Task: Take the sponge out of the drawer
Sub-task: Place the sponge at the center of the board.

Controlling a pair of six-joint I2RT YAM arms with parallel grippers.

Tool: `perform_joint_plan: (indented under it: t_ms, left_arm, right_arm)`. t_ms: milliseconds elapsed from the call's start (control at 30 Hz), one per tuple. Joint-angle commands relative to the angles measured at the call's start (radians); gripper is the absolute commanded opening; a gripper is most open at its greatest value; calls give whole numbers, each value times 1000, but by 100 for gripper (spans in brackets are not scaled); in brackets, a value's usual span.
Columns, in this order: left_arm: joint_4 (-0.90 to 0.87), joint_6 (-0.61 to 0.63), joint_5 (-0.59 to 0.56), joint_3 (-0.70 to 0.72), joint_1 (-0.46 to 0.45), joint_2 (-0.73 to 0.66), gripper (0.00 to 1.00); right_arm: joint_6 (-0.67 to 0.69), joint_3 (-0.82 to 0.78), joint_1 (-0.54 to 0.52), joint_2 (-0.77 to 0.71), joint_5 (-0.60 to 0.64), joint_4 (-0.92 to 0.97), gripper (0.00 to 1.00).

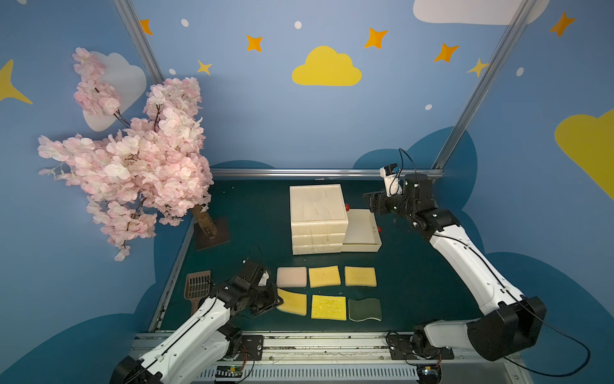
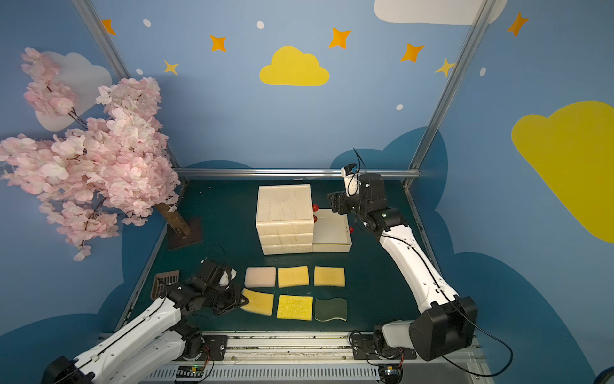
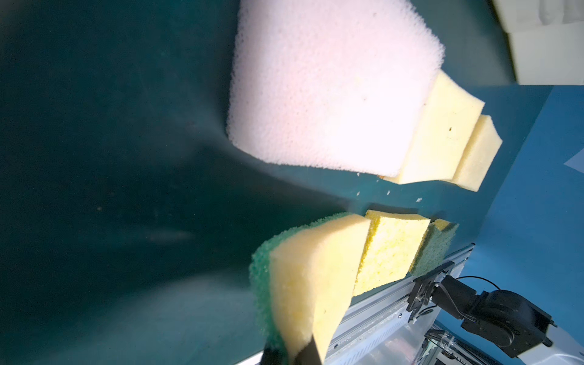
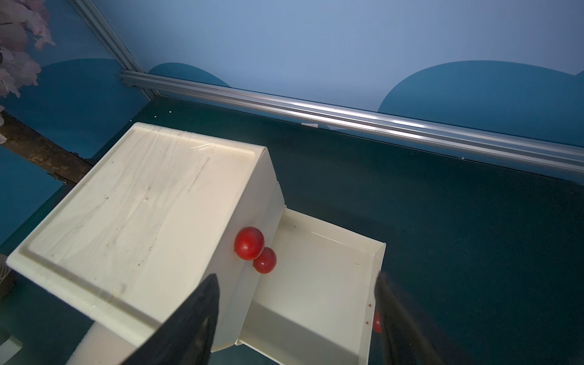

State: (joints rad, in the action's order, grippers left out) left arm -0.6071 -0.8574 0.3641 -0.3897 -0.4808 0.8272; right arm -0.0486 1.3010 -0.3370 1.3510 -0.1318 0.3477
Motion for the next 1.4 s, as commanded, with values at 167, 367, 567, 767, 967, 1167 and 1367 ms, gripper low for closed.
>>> perform_joint_plan:
  t_ms: [167,367,567,767,967,1167,1367]
  left_arm:
    - [2,5,-41,17,-31,49,14]
    - [24,-21,-43,38,-45,48,14]
    - [21,-46,-59,52,-54,17,26]
    - [17,-51,-73,48,-56,15,33]
    - [-18,-48,-109,31,-59,17,37]
    - [-21,-57,-113,28,-59,8,47]
    - [-33,-62,-124,9,-63,-9,50]
  right_arm:
    - [-6,12,8,21,6,-12,77]
    - [-7,9,10,23,10,-15,77]
    - [-6,10,12,30,11,-15,77]
    - [-7,9,14,28,12,-14,77]
    - [-3,8,16,31,17,-12,77]
    - [-3,9,19,37,17,-13,77]
    - [-3,9,20,39,22,-13,77]
